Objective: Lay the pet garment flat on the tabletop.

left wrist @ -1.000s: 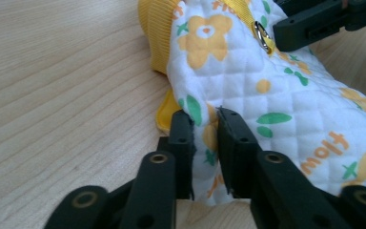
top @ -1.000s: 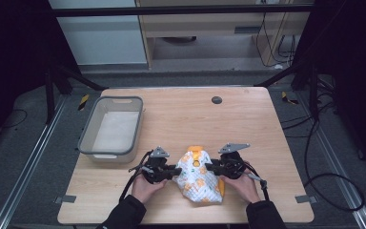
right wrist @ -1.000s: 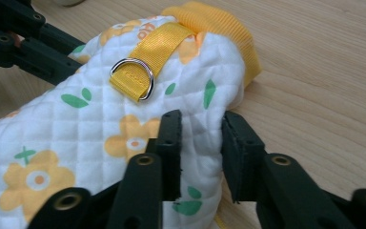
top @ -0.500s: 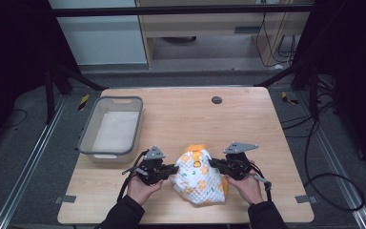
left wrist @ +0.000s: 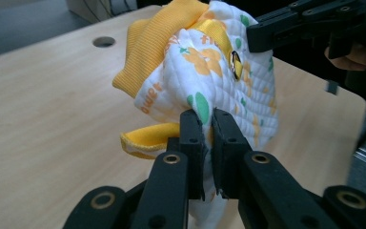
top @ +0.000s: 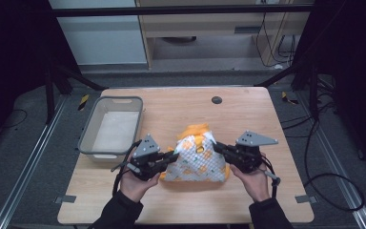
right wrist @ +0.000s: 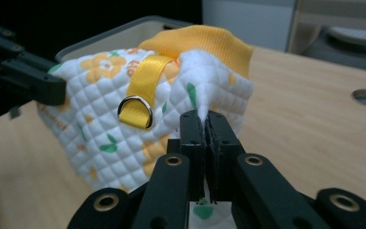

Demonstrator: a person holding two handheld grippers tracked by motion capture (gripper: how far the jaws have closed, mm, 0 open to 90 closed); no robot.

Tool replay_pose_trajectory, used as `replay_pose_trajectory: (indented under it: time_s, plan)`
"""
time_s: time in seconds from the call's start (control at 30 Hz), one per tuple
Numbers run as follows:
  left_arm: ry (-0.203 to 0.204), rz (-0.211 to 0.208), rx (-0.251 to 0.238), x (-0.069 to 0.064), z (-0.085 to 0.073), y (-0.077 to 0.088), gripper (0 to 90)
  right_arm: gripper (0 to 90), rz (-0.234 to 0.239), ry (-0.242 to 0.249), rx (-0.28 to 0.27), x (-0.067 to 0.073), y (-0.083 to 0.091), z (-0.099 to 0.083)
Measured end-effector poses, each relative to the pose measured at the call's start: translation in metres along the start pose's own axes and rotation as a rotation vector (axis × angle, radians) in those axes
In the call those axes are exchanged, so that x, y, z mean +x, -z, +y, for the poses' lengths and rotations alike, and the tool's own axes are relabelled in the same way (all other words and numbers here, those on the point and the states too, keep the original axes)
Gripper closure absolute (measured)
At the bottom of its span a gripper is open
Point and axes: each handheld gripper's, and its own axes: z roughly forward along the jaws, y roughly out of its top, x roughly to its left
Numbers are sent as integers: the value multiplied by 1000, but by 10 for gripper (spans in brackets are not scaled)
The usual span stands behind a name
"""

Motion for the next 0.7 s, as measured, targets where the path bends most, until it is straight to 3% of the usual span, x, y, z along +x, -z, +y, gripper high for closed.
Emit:
replay_pose_trajectory:
  time_s: [0.03,0.07,0.1,0.17,0.2,0.23,0.27,0.3,0.4,0.47,0.53,0.57,0.7]
  plan:
    - [0,33,-2,4,4,-5,835,851,-24,-4,-8,-3,-5,4]
    - [0,33,-2,4,4,-5,826,851,-24,-4,-8,-3,-5,4]
    - [8,92,-7,14,7,-17,809,814,-91,0,-20,-10,-20,8]
    - [40,193,-10,27,6,-33,709,766,-159,-8,-11,-17,-38,7]
    - [65,222,-6,33,4,-38,637,756,-168,-25,0,-21,-45,6]
    - [65,222,-6,33,4,-38,591,756,-168,-25,0,-21,-45,6]
    - [118,232,-16,41,-3,-41,552,711,-179,-24,43,-24,-55,2]
    - [124,236,-23,43,-6,-40,514,703,-183,-7,51,-24,-55,0]
    - [116,239,-26,45,-12,-35,455,661,-179,18,64,-21,-51,-2]
    - [108,236,-26,46,-22,-21,414,600,-166,28,63,-21,-38,-4]
    - [102,234,-21,46,-24,-17,391,550,-166,31,61,-20,-29,-7]
    - [92,225,-13,44,-33,-7,380,519,-160,32,65,-20,-23,-9]
    - [60,214,28,39,-54,4,373,445,-146,47,88,-18,-8,-18]
